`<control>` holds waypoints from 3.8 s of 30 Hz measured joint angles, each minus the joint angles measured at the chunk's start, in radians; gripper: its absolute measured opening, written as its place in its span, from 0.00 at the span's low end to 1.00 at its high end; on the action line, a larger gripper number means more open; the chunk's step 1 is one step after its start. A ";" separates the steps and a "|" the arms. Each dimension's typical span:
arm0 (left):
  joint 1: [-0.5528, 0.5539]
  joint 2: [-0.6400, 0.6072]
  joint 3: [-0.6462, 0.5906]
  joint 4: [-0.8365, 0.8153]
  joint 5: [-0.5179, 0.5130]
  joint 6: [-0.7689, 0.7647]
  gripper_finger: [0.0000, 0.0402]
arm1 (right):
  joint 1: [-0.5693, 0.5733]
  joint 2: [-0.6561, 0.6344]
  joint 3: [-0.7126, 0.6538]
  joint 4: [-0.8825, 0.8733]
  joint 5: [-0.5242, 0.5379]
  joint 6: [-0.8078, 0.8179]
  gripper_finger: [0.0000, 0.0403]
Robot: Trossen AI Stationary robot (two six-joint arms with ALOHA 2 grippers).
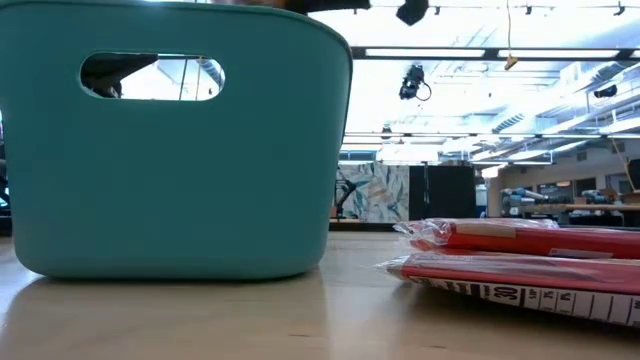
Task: Sort popcorn bags into baskets
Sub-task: Put the red popcorn bag into the green bin
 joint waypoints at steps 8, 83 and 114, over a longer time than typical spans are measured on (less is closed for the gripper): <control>0.000 0.000 0.000 -0.001 0.001 -0.003 0.02 | 0.013 0.141 0.064 -0.034 -0.091 -0.229 0.02; 0.000 0.000 0.000 0.214 0.019 0.313 0.02 | 0.231 0.013 -0.315 -0.588 0.032 1.649 0.52; 0.000 0.000 0.000 0.214 -0.010 0.309 0.02 | 0.225 0.013 -0.322 -0.566 0.079 1.412 0.08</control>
